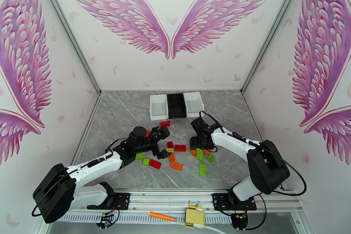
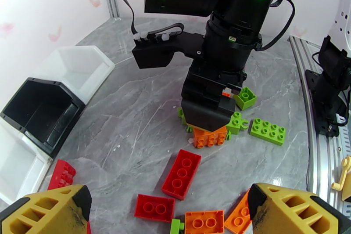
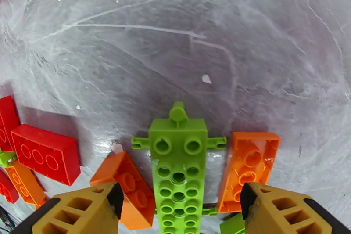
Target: Sort the legos into containers by color
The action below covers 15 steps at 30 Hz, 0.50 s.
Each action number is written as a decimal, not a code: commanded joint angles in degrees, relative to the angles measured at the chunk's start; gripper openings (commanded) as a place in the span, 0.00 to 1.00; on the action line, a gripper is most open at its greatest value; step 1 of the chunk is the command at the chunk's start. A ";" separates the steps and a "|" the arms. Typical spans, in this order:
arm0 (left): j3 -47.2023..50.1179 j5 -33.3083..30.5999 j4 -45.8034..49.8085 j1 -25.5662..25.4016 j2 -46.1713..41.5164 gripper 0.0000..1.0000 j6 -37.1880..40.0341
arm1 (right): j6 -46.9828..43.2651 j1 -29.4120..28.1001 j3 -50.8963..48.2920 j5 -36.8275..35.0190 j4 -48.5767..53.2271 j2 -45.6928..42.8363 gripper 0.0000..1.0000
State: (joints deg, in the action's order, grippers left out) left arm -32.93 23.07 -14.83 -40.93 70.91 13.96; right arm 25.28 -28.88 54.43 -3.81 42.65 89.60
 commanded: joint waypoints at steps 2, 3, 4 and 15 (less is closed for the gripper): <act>-0.30 -0.28 1.13 -0.21 -1.13 0.99 0.30 | 0.02 -0.21 0.50 0.45 0.14 0.91 0.76; -0.21 -0.39 0.91 -0.20 -1.14 0.99 0.28 | 0.39 -0.09 0.47 0.19 0.27 1.09 0.75; -0.12 -0.39 0.79 -0.12 -0.99 0.99 0.38 | 1.24 0.20 0.50 -0.27 0.57 1.34 0.73; -0.28 -0.41 1.12 -0.12 -0.82 0.99 1.16 | 2.60 2.10 -1.14 -0.50 -3.63 -4.93 0.74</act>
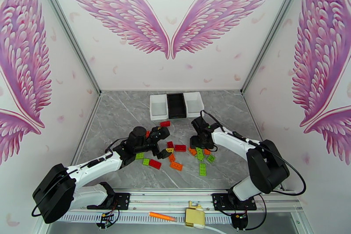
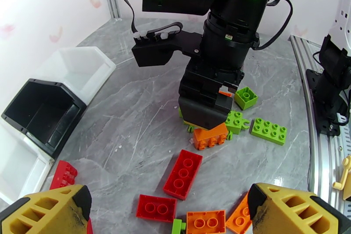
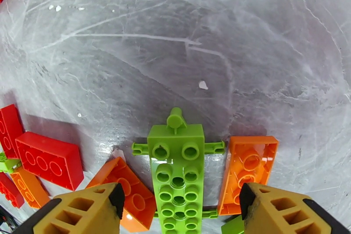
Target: Sort the legos into containers by color
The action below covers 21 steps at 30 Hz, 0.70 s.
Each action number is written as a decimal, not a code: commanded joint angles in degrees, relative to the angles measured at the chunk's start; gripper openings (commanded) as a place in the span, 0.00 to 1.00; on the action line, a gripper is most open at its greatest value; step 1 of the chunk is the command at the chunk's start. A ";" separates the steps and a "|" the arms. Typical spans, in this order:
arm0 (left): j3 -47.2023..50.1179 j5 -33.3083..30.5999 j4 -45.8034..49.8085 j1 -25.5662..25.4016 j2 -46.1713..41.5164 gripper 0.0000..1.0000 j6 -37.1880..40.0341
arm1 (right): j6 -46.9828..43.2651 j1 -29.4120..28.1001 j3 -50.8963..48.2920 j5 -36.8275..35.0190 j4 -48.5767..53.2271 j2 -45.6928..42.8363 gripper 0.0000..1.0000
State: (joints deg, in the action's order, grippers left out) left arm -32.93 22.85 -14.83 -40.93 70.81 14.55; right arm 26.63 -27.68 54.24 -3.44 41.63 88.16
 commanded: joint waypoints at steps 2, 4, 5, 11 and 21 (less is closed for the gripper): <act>-0.25 -0.04 0.79 -0.10 -0.70 0.99 0.49 | 1.46 1.85 -1.12 0.58 -3.28 -3.72 0.73; -0.21 0.25 0.31 -0.16 -0.52 0.99 0.31 | 0.88 2.30 0.23 1.94 -1.63 -1.30 0.72; -0.16 0.41 0.18 -0.12 -0.45 0.99 0.23 | 0.60 2.27 0.95 2.02 -0.59 0.13 0.70; -0.27 3.05 0.01 -0.12 -0.58 0.99 -0.28 | -0.72 2.28 1.25 3.35 -0.72 3.33 0.59; -0.29 4.22 0.38 -0.29 -0.72 0.99 -0.05 | -2.99 2.29 2.87 4.23 -0.71 8.05 0.48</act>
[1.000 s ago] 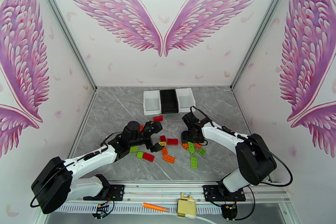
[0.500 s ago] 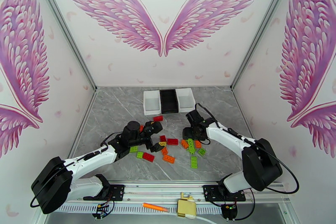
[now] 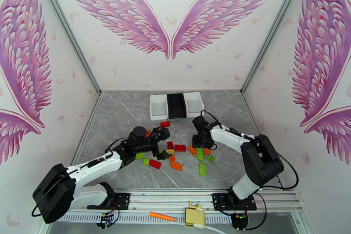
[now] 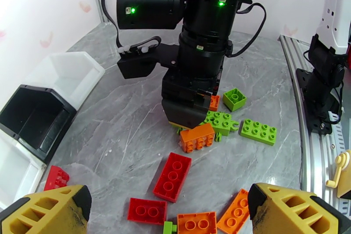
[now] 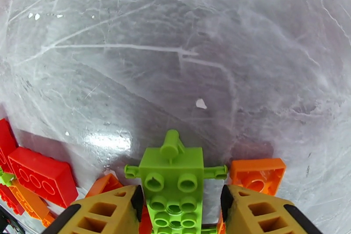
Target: Sort the legos into containers by color
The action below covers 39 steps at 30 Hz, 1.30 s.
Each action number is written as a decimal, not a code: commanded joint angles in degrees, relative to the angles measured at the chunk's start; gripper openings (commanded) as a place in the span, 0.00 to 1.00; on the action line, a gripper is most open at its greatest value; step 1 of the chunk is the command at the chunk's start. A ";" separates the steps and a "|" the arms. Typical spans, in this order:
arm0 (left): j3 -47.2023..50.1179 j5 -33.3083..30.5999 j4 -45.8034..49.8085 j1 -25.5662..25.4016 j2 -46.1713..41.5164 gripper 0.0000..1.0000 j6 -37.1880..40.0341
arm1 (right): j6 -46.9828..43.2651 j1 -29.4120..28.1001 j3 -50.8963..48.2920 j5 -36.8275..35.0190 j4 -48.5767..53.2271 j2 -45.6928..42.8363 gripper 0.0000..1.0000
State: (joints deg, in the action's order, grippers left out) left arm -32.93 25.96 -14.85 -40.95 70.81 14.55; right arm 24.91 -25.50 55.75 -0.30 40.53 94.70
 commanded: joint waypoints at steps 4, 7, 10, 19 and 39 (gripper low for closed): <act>0.12 1.03 0.29 -0.23 -0.84 0.99 -0.20 | -1.57 0.09 1.73 0.92 0.76 1.21 0.37; 0.14 0.90 0.17 -0.21 -0.84 0.99 -0.11 | -1.79 0.10 2.25 0.32 1.09 0.47 0.32; 0.26 0.81 0.05 -0.19 -1.02 0.99 -0.09 | -1.77 0.10 2.74 0.14 0.69 -1.30 0.31; 2.58 -3.82 -5.66 -0.12 -2.69 0.99 -2.31 | -4.90 0.18 7.95 -5.36 -9.21 -6.57 0.30; 1.24 -3.17 -9.93 -0.12 -0.84 0.99 -3.90 | -16.30 7.60 40.30 -10.56 -28.22 24.04 0.27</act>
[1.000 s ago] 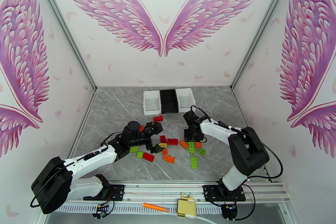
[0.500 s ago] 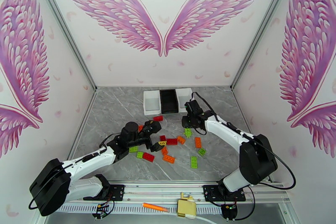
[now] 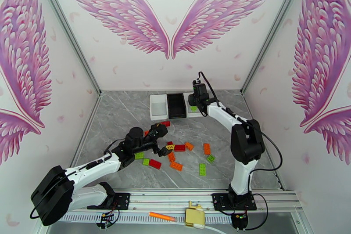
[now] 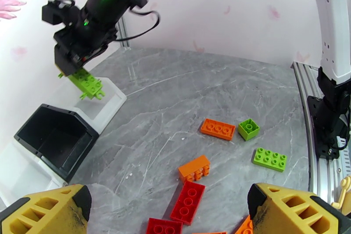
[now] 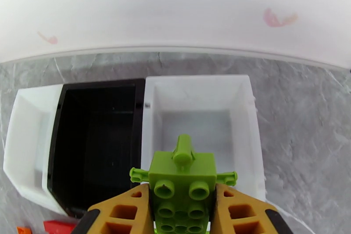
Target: Sort the legos into containers by color
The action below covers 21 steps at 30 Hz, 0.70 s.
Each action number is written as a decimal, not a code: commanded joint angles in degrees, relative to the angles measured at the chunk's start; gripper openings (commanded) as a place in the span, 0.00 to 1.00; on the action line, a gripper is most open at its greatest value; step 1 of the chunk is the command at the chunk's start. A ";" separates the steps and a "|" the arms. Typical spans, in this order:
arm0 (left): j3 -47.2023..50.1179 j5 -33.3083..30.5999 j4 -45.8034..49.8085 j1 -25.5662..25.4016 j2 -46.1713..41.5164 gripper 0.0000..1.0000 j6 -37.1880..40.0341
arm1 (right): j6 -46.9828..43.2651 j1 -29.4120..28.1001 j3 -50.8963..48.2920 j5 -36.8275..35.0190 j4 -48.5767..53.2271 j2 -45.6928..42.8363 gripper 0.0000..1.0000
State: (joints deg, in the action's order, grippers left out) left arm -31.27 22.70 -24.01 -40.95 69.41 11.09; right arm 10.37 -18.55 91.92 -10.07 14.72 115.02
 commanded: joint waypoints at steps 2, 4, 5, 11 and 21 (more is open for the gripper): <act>-0.29 -0.01 -0.69 -0.10 0.62 0.99 -0.37 | -2.02 0.70 7.43 -1.47 -0.77 6.64 0.27; -0.12 -0.02 -0.69 -0.23 0.68 0.99 -0.41 | -1.61 0.85 8.74 -1.87 -1.04 8.56 0.27; -0.03 -0.02 -0.77 -0.19 0.72 0.99 -0.47 | -1.23 1.03 9.36 -1.81 -0.66 9.21 0.27; 0.33 0.09 -1.21 -0.23 0.82 0.99 -0.79 | -0.34 1.40 11.22 -1.31 1.71 10.74 0.31; 0.42 0.31 -2.42 -0.21 1.53 0.99 -0.89 | 0.84 3.04 8.99 0.06 1.49 9.39 0.31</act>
State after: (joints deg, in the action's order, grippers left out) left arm -31.27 22.74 -24.77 -40.95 70.17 10.48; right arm 10.87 -16.67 101.67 -9.91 14.28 124.42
